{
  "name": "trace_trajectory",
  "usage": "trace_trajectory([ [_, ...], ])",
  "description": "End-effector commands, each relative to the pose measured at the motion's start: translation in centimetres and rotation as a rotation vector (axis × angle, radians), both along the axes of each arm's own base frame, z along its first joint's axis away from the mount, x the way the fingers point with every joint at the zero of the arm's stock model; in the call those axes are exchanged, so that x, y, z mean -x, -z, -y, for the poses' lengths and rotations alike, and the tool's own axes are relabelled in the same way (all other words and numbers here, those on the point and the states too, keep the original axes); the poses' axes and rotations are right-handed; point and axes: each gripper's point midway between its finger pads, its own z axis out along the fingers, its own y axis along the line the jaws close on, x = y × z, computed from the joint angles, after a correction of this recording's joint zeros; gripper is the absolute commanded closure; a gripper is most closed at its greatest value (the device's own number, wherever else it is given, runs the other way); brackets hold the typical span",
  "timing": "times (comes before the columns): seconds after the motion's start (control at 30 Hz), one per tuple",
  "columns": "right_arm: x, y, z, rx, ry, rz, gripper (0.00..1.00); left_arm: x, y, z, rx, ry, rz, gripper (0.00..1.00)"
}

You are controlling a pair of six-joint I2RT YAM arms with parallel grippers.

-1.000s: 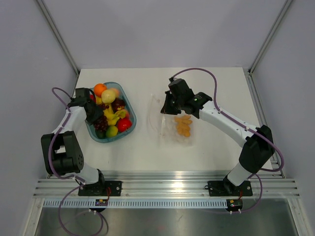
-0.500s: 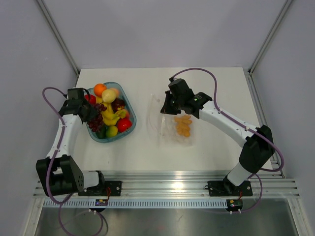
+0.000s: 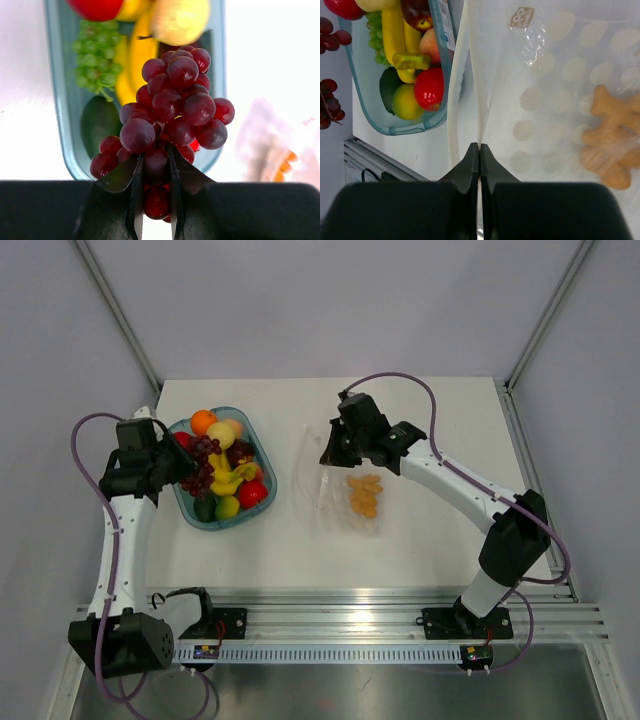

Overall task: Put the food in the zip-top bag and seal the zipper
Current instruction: Pick up the fake fruit from the bin, then place the fake fruit in the zipper food storage bag.

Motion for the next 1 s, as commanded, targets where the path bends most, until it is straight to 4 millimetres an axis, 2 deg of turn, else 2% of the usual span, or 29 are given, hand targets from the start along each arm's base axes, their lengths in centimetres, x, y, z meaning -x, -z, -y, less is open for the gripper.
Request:
trace_trajectory([
  [0.0,-1.0,-3.6,-2.5,-0.079,-0.056,0.071,1.0,-0.3,-4.6,2.4,0.042,0.148,0.136,0.95],
  [0.13,-1.5,-3.6,-3.8,-0.088,-0.081,0.064,1.0,0.0,-7.3,4.9,0.082,0.28,0.208,0.95],
  [0.2,-1.5,-4.1,-4.4,-0.102,-0.098,0.066,1.0,0.4,-7.3,7.4,0.129,0.398,0.19,0.94],
  [0.23,-1.6,-3.7,-4.7,-0.099,-0.101,0.058,1.0,0.5,-8.1,8.3,0.138,0.444,0.201,0.94],
  [0.3,-1.6,-3.8,-5.1,-0.107,-0.111,0.054,1.0,1.4,-8.0,10.8,0.175,0.556,0.171,0.93],
  [0.33,-1.6,-3.6,-5.2,-0.106,-0.112,0.051,1.0,1.3,-8.0,11.0,0.181,0.57,0.164,0.93],
  [0.4,-1.6,-3.4,-5.3,-0.104,-0.114,0.045,1.0,2.0,-8.5,12.8,0.185,0.641,0.171,0.93],
  [0.5,-1.6,-3.2,-5.2,-0.099,-0.111,0.041,1.0,2.4,-9.0,13.7,0.184,0.696,0.19,0.92],
  [0.63,-1.4,-3.3,-5.1,-0.095,-0.113,0.041,1.0,2.9,-8.8,14.4,0.18,0.769,0.173,0.91],
  [0.83,-1.1,-3.7,-5.0,-0.097,-0.116,0.043,1.0,2.9,-6.3,16.6,0.224,0.843,0.064,0.91],
  [0.97,-0.9,-3.7,-4.9,-0.097,-0.121,0.041,1.0,2.1,-5.2,16.9,0.224,0.831,0.019,0.91],
])
